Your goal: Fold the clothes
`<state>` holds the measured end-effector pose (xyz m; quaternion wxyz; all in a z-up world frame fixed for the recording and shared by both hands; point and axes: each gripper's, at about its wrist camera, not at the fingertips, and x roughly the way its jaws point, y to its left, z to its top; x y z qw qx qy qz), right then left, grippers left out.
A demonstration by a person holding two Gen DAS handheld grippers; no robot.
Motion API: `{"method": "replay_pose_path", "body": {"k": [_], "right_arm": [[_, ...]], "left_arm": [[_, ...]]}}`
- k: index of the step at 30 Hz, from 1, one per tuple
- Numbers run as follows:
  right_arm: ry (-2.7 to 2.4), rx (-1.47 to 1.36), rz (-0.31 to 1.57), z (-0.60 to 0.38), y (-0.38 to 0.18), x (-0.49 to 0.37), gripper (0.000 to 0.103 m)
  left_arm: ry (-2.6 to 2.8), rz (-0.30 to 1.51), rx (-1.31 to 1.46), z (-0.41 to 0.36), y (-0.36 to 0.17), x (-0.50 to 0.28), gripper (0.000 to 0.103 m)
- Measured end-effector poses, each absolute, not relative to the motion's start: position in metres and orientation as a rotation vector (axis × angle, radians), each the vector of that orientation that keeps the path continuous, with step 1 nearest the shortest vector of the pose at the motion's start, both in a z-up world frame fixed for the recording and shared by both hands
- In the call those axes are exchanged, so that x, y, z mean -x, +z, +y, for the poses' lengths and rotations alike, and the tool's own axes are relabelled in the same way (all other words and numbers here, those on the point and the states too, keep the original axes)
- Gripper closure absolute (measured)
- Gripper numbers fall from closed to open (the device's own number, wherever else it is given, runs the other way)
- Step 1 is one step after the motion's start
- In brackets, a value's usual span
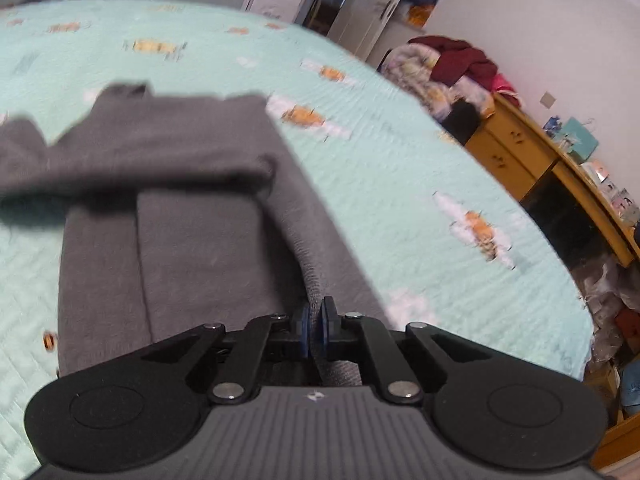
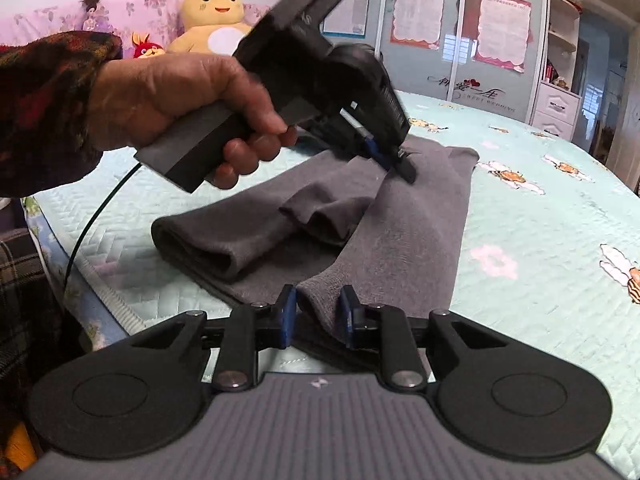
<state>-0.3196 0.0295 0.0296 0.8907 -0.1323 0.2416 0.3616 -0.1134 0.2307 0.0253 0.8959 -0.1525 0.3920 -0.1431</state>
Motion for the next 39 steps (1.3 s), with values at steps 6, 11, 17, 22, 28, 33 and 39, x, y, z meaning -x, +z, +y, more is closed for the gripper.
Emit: {"method": "replay_pose_path", "body": {"k": [6, 11, 17, 22, 28, 33, 39], "right_arm": [[0.722, 0.348, 0.504, 0.040, 0.019, 0.325, 0.070], [0.753, 0.147, 0.555, 0.015, 0.035, 0.318, 0.059], [0.812, -0.366, 0.637, -0.026, 0.042, 0.282, 0.063], [0.746, -0.492, 0.786, -0.020, -0.004, 0.250, 0.094], [0.731, -0.551, 0.796, -0.029, 0.001, 0.247, 0.097], [0.747, -0.659, 0.740, -0.029, 0.022, 0.214, 0.097], [0.662, -0.686, 0.710, -0.005, 0.026, 0.132, 0.097]], "left_arm": [[-0.311, 0.791, 0.394, 0.244, 0.009, 0.115, 0.086], [-0.244, 0.703, 0.394, 0.254, 0.031, 0.136, 0.061], [-0.355, 0.606, 0.362, 0.238, 0.044, 0.154, 0.063], [-0.321, 0.743, 0.331, 0.228, 0.005, 0.142, 0.069], [-0.330, 0.711, 0.485, 0.252, 0.015, 0.151, 0.070], [-0.321, 0.641, 0.635, 0.279, 0.022, 0.171, 0.067], [-0.215, 0.625, 0.744, 0.327, 0.015, 0.184, 0.063]]}}
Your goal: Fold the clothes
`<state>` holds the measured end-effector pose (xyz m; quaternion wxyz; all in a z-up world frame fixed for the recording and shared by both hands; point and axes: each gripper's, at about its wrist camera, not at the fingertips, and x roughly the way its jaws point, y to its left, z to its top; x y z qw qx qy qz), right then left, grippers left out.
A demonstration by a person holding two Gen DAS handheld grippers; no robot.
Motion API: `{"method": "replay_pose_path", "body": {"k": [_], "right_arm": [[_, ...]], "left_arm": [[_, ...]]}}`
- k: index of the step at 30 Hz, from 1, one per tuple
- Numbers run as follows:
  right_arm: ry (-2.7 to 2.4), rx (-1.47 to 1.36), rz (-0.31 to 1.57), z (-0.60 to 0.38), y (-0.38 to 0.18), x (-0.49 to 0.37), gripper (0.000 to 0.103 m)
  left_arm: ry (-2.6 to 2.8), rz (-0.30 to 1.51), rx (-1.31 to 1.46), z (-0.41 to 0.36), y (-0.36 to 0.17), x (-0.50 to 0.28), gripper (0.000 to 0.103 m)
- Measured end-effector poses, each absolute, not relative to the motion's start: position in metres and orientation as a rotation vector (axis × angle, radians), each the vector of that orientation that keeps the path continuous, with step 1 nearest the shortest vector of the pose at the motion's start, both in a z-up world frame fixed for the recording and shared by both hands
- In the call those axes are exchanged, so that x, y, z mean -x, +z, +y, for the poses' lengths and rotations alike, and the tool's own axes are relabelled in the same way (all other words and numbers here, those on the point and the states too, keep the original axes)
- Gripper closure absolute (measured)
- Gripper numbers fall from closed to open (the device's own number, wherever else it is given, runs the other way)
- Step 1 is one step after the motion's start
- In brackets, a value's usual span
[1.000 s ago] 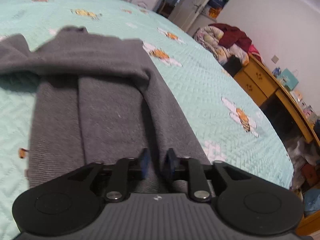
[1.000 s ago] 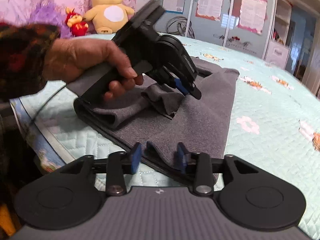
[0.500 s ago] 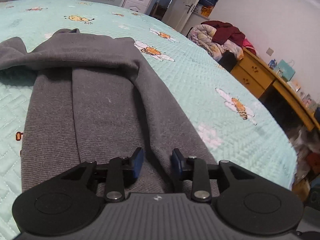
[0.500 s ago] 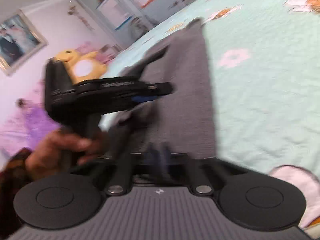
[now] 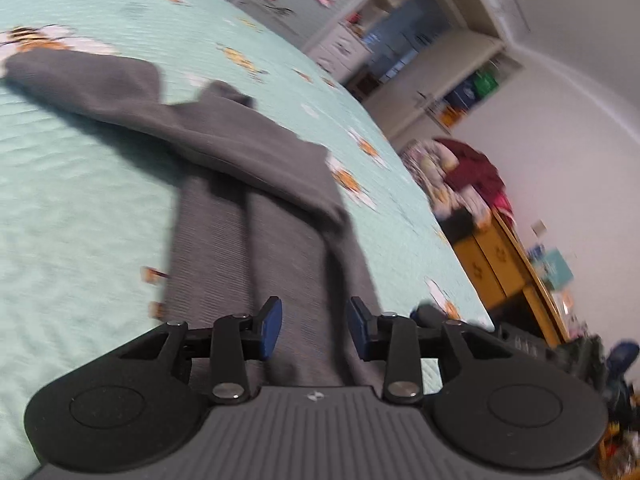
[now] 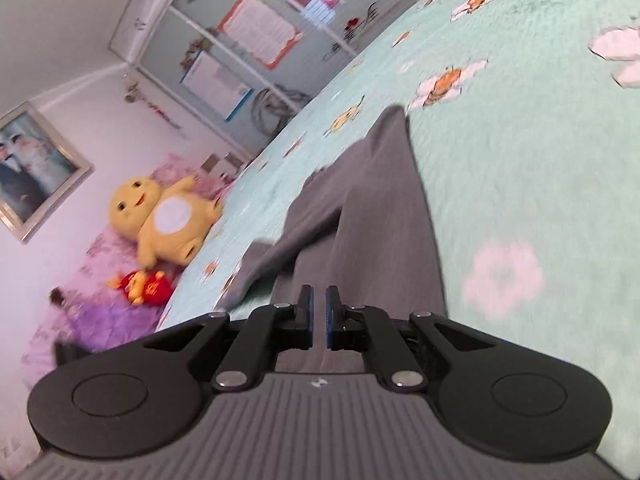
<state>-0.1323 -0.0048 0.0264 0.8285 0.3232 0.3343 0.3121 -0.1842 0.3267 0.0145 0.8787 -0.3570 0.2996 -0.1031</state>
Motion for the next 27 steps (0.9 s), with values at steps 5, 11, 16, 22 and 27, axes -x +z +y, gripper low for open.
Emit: {"method": "replay_pose_path", "body": {"k": [5, 11, 16, 22, 27], "right_arm": [[0.647, -0.776, 0.687, 0.008, 0.020, 0.070, 0.090], [0.611, -0.836, 0.770, 0.025, -0.012, 0.016, 0.077], [0.598, -0.796, 0.781, 0.026, -0.013, 0.013, 0.081], [0.549, -0.808, 0.678, 0.028, 0.015, -0.015, 0.081], [0.475, -0.848, 0.660, 0.045, 0.006, -0.068, 0.081]], "left_arm": [[-0.111, 0.573, 0.786, 0.361, 0.012, 0.181, 0.062], [0.018, 0.511, 0.835, 0.387, 0.007, 0.180, 0.048], [0.088, 0.499, 0.869, 0.405, 0.003, 0.172, 0.048], [0.196, 0.427, 0.922, 0.426, 0.008, 0.163, 0.042], [0.327, 0.394, 0.945, 0.451, 0.006, 0.155, 0.041]]}}
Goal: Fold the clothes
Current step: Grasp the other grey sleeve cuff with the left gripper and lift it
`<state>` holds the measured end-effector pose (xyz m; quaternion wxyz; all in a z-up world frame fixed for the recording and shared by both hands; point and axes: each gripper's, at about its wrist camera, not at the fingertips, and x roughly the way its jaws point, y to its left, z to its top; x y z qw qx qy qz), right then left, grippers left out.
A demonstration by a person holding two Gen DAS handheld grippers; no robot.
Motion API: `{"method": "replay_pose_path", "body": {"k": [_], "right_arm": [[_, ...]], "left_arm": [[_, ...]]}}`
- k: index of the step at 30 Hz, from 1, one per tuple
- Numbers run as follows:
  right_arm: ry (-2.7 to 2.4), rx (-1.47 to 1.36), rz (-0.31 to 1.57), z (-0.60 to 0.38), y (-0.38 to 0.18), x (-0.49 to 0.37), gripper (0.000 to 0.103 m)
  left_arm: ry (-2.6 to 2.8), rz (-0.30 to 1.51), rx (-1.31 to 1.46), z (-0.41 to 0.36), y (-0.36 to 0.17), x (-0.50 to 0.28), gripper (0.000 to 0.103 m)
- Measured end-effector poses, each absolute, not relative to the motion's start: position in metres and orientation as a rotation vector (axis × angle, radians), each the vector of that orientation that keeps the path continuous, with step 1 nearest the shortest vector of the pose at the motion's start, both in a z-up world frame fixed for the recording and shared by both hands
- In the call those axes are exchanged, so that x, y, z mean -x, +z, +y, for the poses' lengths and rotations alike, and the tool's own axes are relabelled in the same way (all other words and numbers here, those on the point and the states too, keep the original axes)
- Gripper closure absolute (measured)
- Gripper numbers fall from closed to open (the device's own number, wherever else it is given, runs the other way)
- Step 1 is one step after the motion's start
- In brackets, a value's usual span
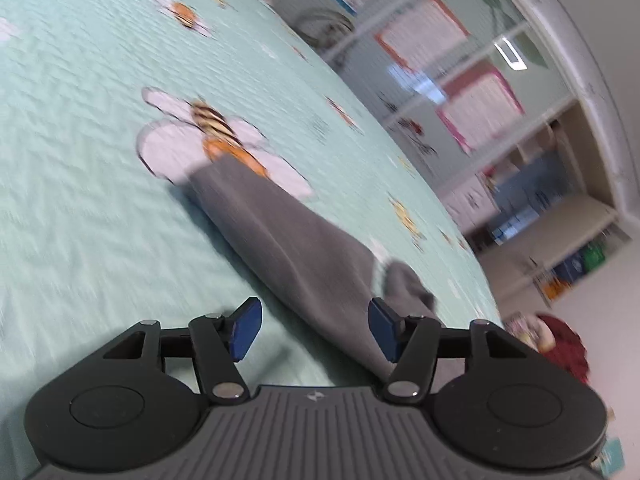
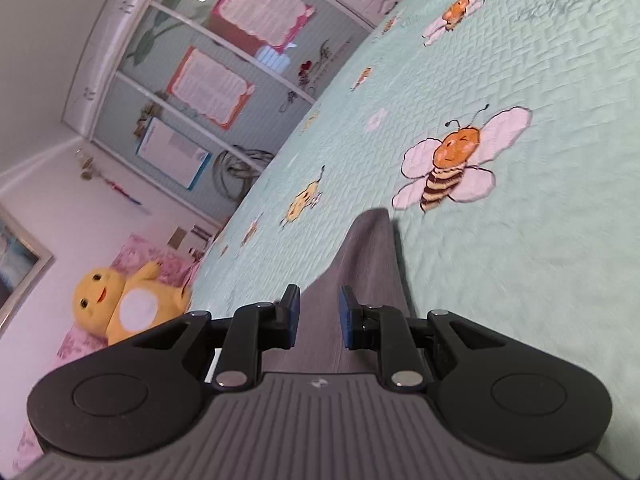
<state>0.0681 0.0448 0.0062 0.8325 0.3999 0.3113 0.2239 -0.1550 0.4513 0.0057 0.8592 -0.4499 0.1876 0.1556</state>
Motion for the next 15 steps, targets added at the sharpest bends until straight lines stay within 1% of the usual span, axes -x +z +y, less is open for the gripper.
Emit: {"method": "replay_pose_path", "body": {"k": [4, 6, 7, 8, 9, 15], "right_arm": [[0.467, -0.898, 0.691, 0.065, -0.007, -0.098, 0.082], [0.468, -0.856, 0.704, 0.078, -0.014, -0.108, 0.082], [0.465, -0.830, 0.719, 0.083, -0.019, -0.113, 0.086], [0.460, -0.819, 0.736, 0.086, -0.027, -0.116, 0.093], [0.458, -0.813, 0.750, 0.087, -0.033, -0.119, 0.103], [0.493, -0.873, 0.751, 0.078, -0.037, -0.118, 0.103]], "left_arm": [[0.385, 0.377, 0.944, 0.464, 0.002, 0.151, 0.041], [0.391, 0.364, 0.928, 0.466, 0.002, 0.151, 0.041], [0.395, 0.357, 0.920, 0.467, 0.002, 0.150, 0.041], [0.397, 0.350, 0.912, 0.467, 0.001, 0.150, 0.041], [0.401, 0.343, 0.904, 0.468, 0.001, 0.149, 0.040], [0.446, 0.301, 0.877, 0.472, -0.001, 0.140, 0.040]]}}
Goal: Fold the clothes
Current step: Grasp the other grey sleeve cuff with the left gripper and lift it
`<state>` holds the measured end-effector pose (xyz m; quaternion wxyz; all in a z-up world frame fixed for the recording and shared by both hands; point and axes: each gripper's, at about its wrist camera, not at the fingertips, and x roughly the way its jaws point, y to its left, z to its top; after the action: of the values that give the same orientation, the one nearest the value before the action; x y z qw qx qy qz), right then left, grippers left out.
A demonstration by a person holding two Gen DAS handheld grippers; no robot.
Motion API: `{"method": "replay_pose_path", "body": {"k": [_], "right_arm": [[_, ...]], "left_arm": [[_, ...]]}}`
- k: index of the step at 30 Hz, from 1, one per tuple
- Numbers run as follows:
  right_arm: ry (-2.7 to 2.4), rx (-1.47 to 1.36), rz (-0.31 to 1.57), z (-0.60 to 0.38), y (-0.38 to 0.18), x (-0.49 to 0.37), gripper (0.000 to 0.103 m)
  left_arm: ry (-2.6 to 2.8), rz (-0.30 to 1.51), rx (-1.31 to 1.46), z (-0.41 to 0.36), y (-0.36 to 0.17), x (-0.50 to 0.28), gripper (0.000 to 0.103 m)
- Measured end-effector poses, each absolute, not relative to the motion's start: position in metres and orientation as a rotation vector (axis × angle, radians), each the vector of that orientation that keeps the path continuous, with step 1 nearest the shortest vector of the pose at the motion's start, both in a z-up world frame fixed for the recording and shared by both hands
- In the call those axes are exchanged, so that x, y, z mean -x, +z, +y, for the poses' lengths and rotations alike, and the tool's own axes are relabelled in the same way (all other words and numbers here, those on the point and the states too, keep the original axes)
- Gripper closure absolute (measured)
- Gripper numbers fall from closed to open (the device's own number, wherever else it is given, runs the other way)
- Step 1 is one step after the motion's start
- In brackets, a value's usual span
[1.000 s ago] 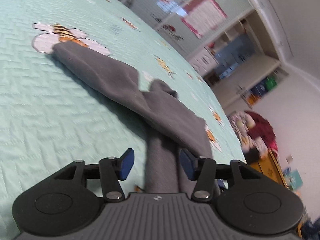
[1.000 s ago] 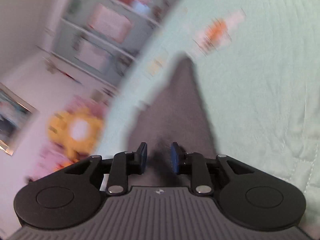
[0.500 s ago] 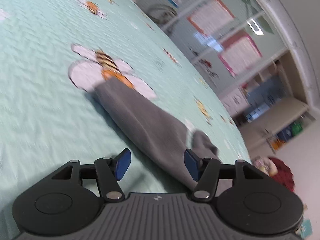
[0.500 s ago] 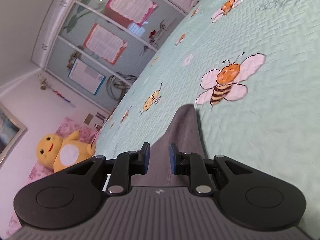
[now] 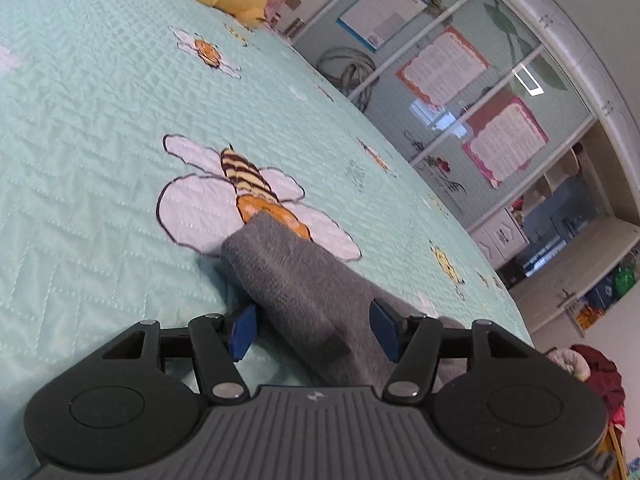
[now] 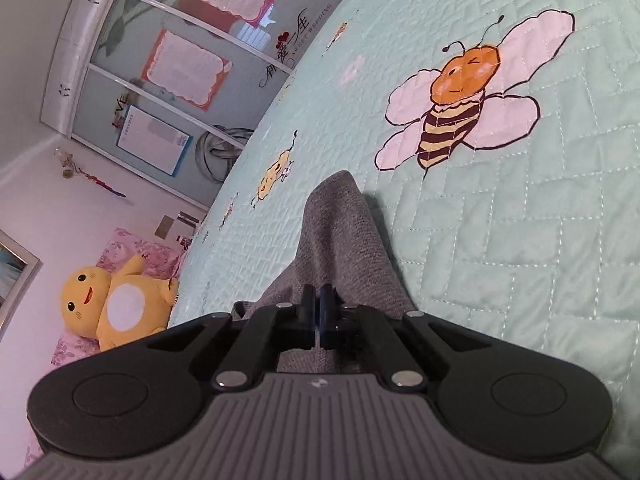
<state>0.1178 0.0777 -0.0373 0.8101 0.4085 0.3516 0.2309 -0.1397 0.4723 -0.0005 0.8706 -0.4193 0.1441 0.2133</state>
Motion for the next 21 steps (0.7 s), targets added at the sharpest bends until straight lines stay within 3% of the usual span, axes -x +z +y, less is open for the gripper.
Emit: {"method": "replay_pose_path", "body": {"k": [5, 8, 9, 10, 12, 21], "right_arm": [[0.494, -0.881, 0.756, 0.078, -0.036, -0.118, 0.103], [0.504, -0.892, 0.756, 0.073, -0.037, -0.118, 0.100], [0.527, -0.893, 0.754, 0.072, -0.034, -0.115, 0.095], [0.551, -0.893, 0.752, 0.070, -0.031, -0.112, 0.089], [0.601, -0.879, 0.756, 0.065, -0.021, -0.098, 0.089], [0.713, -0.887, 0.798, 0.051, 0.000, -0.047, 0.089]], "left_arm": [[0.522, 0.284, 0.842, 0.479, 0.001, 0.125, 0.040], [0.555, 0.301, 0.836, 0.484, 0.003, 0.118, 0.045], [0.563, 0.309, 0.837, 0.486, 0.005, 0.117, 0.053], [0.567, 0.319, 0.832, 0.487, 0.007, 0.115, 0.073], [0.567, 0.333, 0.820, 0.492, 0.012, 0.114, 0.096], [0.289, 0.081, 0.788, 0.468, 0.093, 0.138, 0.101]]}}
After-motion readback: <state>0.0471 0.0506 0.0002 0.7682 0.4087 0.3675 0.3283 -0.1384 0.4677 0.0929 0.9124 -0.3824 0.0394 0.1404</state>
